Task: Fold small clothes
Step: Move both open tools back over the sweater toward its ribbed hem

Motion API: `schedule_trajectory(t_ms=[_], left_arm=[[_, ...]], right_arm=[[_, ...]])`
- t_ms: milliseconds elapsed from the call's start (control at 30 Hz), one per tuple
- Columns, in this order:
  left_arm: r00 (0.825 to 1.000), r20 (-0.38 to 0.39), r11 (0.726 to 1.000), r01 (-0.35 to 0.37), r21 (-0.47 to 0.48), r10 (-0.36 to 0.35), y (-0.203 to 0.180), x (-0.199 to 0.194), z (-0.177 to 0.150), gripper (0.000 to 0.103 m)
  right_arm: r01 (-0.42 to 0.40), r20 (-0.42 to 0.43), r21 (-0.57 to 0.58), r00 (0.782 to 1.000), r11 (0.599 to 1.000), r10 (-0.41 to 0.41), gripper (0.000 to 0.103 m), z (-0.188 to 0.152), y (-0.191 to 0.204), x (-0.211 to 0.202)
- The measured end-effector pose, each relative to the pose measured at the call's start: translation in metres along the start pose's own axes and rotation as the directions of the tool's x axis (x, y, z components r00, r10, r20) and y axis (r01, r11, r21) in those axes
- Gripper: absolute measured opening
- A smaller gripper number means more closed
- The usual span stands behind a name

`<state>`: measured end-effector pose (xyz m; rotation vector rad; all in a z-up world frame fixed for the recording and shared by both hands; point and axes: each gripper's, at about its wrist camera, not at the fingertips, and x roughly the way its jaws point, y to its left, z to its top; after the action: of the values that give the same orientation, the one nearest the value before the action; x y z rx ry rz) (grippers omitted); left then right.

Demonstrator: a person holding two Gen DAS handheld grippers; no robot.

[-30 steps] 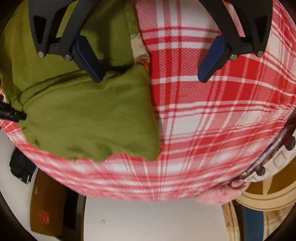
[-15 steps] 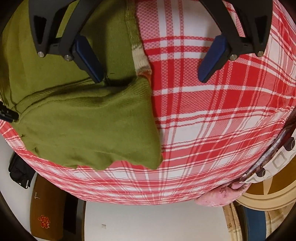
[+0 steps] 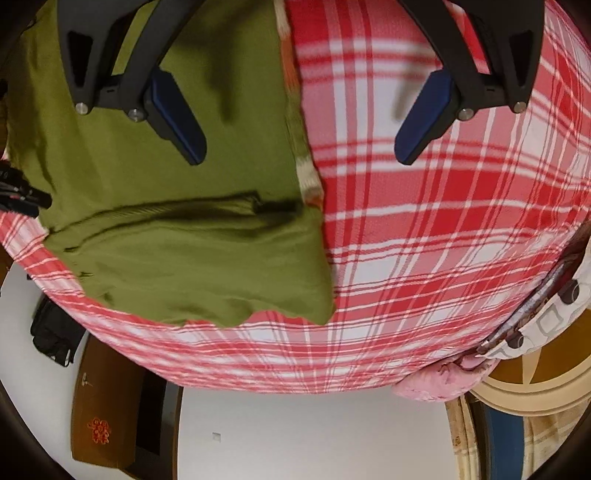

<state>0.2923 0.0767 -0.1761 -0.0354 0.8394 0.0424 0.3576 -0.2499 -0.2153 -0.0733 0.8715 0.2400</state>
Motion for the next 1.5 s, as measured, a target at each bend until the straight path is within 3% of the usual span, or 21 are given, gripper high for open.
schedule_trajectory(t_ms=[533,1167,1500], left_arm=[[0.997,0.011,0.997,0.072,0.002,-0.072,-0.015,-0.053,-0.047,0.103],[0.993,-0.036,0.994,0.111,0.004,-0.111,-0.033,-0.086,-0.095,0.103],[0.982,-0.105,0.988,0.156,0.003,-0.155,-0.04,-0.103,-0.133,0.103]], right_arm=[[-0.035,0.065,0.047,0.997,0.998,0.032,0.069,-0.063,0.006,-0.072],[-0.048,0.047,0.11,0.998,0.993,0.043,0.069,-0.121,0.001,-0.101],[-0.051,0.045,0.125,0.998,0.991,0.046,0.069,-0.144,-0.003,-0.118]])
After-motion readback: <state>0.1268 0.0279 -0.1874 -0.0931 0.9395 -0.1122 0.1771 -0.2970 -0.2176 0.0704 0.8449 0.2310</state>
